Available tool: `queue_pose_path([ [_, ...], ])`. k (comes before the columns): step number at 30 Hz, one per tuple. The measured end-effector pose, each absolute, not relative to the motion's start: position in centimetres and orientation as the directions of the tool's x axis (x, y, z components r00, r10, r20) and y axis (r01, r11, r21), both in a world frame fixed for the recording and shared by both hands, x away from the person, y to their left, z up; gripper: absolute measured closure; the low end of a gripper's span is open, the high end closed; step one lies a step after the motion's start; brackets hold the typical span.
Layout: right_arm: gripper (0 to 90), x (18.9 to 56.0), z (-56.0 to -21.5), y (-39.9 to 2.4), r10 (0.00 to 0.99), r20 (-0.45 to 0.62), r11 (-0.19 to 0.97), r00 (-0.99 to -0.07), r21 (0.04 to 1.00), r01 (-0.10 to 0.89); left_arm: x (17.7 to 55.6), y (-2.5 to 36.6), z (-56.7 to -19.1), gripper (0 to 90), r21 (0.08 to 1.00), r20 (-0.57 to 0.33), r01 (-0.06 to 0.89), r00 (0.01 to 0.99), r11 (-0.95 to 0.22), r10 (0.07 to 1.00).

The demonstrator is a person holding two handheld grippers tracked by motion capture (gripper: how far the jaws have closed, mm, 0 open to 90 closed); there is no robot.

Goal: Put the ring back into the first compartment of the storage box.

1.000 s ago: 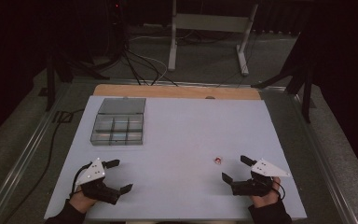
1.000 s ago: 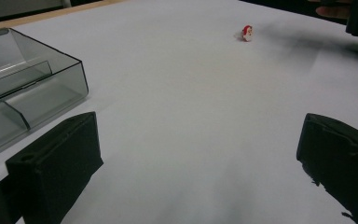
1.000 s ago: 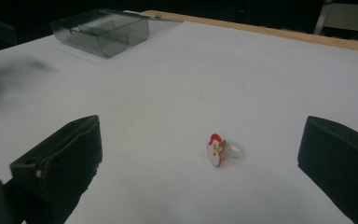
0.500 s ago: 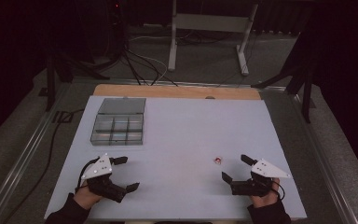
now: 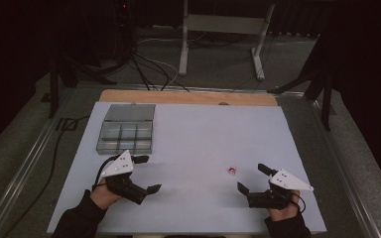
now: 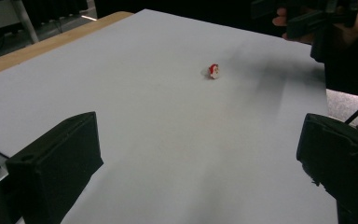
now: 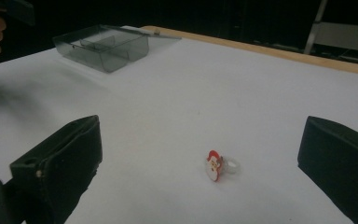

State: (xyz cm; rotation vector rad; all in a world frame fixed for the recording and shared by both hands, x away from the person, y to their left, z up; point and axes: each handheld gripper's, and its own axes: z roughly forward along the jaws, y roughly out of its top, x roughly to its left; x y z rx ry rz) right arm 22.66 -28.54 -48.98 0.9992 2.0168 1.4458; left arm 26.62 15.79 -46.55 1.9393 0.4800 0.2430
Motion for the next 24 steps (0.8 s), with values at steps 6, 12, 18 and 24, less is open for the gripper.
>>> queue_pose_path([
  [6,0.0,22.6,-48.8,-28.7,0.777,0.053,0.168,-0.627,0.943,0.288,27.7,14.2,-46.2,0.4,0.913,-0.058,0.217,0.908,-0.347,0.416],
  [12,0.0,22.6,-48.7,-28.8,0.776,0.054,0.165,-0.628,0.944,0.286,28.5,12.3,-46.4,0.4,0.904,-0.077,0.228,0.918,-0.361,0.388],
  [18,0.0,22.6,-48.7,-28.9,0.777,0.062,0.156,-0.627,0.945,0.287,29.0,10.6,-46.4,0.4,0.904,-0.089,0.231,0.925,-0.361,0.369],
  [24,0.0,22.5,-48.5,-29.0,0.78,0.062,0.148,-0.623,0.949,0.279,29.5,8.7,-46.4,0.4,0.905,-0.094,0.224,0.934,-0.361,0.344],
])
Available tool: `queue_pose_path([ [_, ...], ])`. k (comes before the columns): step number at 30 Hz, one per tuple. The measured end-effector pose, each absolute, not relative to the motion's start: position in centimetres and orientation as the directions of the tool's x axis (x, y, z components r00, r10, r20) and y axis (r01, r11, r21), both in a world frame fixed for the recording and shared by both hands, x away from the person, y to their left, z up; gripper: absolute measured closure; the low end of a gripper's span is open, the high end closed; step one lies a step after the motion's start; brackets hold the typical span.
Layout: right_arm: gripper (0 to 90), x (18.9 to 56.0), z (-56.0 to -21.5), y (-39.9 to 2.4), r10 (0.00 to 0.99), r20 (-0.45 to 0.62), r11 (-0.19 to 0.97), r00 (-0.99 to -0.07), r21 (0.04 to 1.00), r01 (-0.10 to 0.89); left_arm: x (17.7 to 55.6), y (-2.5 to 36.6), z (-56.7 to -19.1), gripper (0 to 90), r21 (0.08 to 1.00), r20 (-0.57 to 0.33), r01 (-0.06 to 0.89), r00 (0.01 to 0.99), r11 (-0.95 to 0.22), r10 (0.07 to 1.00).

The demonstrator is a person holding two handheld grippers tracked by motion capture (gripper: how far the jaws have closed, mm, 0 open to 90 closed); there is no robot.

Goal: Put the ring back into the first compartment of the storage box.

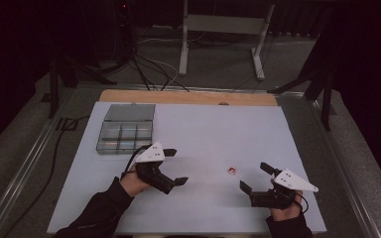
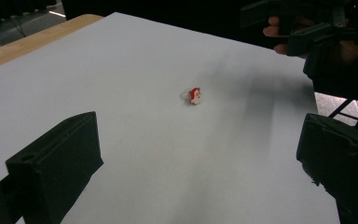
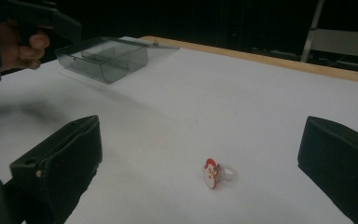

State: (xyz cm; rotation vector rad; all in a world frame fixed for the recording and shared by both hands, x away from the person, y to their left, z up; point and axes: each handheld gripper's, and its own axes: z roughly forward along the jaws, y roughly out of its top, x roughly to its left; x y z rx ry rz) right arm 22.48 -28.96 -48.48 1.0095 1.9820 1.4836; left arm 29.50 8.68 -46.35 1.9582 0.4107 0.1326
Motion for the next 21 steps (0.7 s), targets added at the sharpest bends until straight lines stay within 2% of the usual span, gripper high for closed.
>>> queue_pose_path([
  [13,0.0,22.5,-48.2,-29.2,0.783,0.057,0.143,-0.619,0.952,0.269,30.4,3.2,-47.1,0.4,0.895,-0.11,0.217,0.955,-0.39,0.277],
  [21,0.0,22.5,-47.9,-29.4,0.79,0.061,0.127,-0.611,0.958,0.259,31.0,-0.1,-48.1,0.4,0.886,-0.139,0.243,0.952,-0.395,0.274],
])
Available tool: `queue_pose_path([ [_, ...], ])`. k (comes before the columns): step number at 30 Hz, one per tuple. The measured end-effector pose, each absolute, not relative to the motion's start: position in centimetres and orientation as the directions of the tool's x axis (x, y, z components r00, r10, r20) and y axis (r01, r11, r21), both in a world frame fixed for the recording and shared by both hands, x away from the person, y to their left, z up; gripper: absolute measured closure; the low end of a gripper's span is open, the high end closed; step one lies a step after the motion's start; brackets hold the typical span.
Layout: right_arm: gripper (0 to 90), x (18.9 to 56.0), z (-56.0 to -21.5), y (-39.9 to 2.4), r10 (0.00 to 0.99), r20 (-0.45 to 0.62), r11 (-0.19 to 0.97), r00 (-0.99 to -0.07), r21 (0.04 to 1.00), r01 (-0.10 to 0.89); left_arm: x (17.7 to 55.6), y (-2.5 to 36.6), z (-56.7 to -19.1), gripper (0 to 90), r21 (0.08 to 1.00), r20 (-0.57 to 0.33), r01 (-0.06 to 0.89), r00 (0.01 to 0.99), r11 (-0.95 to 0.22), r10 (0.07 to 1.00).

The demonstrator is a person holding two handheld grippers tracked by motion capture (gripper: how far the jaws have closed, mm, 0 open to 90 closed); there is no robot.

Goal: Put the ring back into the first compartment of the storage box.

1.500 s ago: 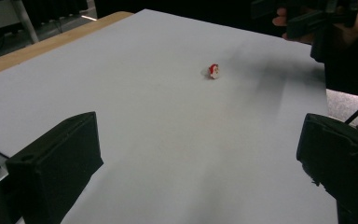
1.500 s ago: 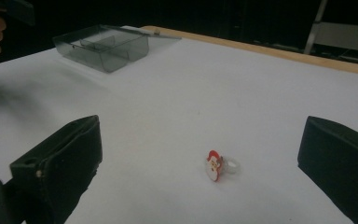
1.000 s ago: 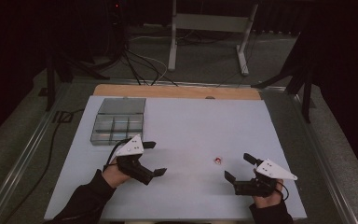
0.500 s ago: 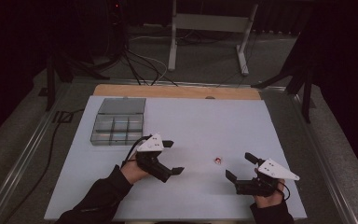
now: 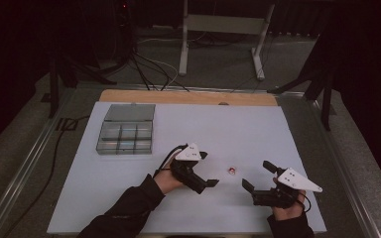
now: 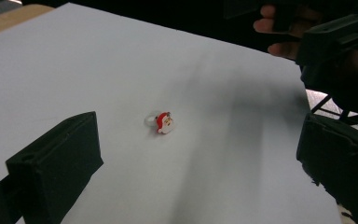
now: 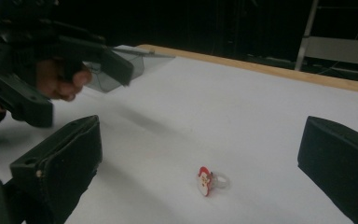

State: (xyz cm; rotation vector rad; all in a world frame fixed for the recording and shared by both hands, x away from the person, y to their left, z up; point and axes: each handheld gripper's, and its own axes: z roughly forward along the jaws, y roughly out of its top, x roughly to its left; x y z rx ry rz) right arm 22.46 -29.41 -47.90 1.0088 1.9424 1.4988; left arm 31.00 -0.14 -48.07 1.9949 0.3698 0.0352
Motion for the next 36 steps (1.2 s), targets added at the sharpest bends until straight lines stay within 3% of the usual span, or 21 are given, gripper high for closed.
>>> queue_pose_path([
  [10,0.0,22.5,-47.6,-29.8,0.794,0.067,0.109,-0.605,0.962,0.25,31.7,-3.7,-49.8,0.4,0.862,-0.147,0.269,0.944,-0.43,0.296],
  [22,0.0,22.5,-47.5,-30.0,0.795,0.071,0.103,-0.602,0.963,0.249,33.0,-6.4,-51.4,0.6,0.813,-0.161,0.347,0.906,-0.468,0.391],
  [36,0.0,22.5,-47.5,-30.0,0.794,0.064,0.109,-0.605,0.963,0.246,33.0,-8.5,-52.3,10.2,0.764,-0.147,0.392,0.88,-0.513,0.452],
])
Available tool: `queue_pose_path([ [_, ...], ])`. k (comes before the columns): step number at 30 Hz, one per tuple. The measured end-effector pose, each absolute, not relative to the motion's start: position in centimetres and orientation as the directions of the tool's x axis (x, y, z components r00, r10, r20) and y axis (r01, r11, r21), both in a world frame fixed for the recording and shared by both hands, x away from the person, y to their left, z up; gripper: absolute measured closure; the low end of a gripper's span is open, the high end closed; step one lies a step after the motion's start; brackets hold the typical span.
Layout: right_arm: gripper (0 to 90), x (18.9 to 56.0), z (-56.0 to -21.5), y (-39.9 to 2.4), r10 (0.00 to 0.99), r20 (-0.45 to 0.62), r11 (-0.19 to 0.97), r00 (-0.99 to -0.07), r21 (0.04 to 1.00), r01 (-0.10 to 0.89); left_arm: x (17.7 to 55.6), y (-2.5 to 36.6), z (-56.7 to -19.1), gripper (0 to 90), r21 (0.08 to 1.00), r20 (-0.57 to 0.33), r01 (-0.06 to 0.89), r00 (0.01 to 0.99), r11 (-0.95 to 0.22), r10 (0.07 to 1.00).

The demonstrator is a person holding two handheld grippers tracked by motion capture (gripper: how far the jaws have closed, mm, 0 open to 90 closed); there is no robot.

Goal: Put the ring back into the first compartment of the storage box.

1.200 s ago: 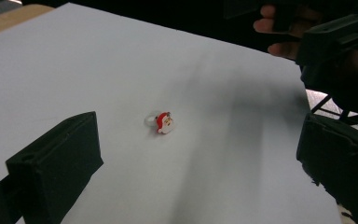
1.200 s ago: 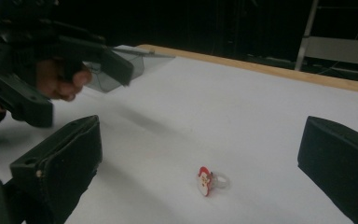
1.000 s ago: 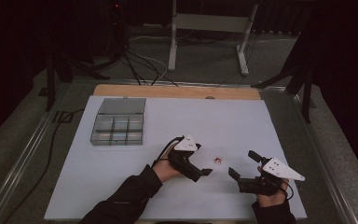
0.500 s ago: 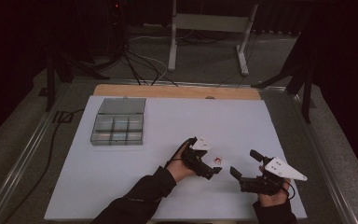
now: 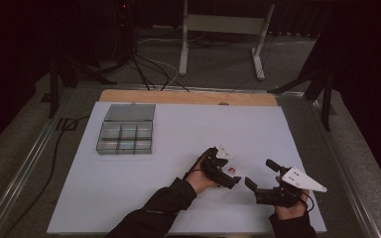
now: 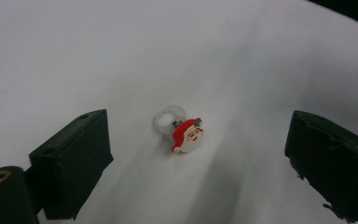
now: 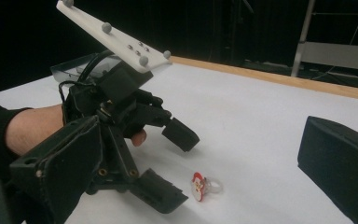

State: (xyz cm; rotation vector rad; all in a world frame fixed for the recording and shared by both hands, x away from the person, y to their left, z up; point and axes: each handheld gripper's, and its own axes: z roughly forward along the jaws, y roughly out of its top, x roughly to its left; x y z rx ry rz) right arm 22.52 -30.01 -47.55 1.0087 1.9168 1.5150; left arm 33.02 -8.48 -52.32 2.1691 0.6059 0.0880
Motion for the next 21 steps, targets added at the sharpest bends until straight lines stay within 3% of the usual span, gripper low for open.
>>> queue_pose_path([
  [11,0.0,22.6,-47.6,-30.0,0.794,0.061,0.116,-0.605,0.962,0.249,32.9,-9.5,-52.9,38.6,0.733,-0.106,0.387,0.878,-0.559,0.467],
  [21,0.0,22.6,-47.7,-30.0,0.793,0.062,0.115,-0.606,0.962,0.249,32.9,-10.4,-53.3,56.9,0.723,-0.077,0.4,0.857,-0.563,0.51],
])
